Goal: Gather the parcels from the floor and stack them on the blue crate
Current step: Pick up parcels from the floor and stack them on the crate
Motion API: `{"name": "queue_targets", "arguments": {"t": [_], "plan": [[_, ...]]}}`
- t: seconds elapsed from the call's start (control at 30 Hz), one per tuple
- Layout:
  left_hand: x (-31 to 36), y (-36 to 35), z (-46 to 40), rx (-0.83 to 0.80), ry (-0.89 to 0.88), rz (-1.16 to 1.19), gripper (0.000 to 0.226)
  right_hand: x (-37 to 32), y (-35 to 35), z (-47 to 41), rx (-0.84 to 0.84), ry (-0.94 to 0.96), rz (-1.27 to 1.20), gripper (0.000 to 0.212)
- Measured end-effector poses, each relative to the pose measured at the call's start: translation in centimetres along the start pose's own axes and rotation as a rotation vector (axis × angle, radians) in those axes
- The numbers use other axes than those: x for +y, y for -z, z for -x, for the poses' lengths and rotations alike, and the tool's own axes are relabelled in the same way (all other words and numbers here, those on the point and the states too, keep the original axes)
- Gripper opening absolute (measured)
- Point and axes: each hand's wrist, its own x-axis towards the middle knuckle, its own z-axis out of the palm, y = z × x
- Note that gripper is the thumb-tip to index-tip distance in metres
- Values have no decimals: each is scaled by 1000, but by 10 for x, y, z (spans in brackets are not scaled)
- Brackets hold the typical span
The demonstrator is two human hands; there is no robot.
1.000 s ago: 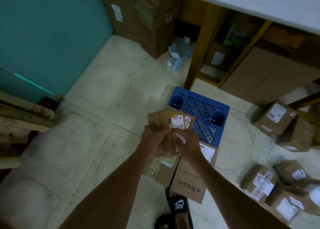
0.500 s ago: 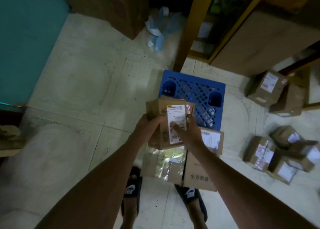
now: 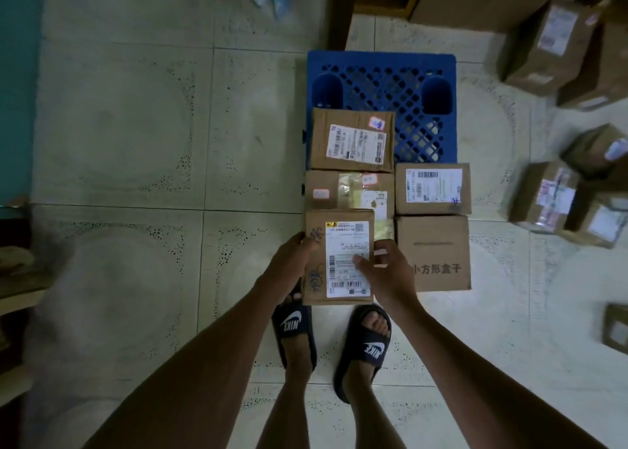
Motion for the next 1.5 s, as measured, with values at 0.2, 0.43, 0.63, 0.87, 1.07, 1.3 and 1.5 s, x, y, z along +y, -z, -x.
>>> {"name": "queue_targets", "arguments": {"t": [0.2,0.43,0.63,0.87,1.07,1.3,1.5], "plan": [[-14,-10,-11,32,-20,-35,49,19,-8,-6,-25,-2,-25,21],[-23,-10,-27,-38,-36,-8,42,22,-13,-14,-62,6,-14,26],[-30,-8,-31,7,-32,30,66,18,-8,-11,-102,-47,-63,36],[22,-3,-5,321,-130,-110,84,-15,18,0,8,-69,-13,48],[104,-28,22,439,-328,-251,58,-49,81,15,127,-58,-122,37],[179,-149,50,200,-425,-541,35,-22,206,30,310,-76,-213,34],[194,-293,65,34,-448,-690,35,64,323,40,389,-190,-247,47]]}}
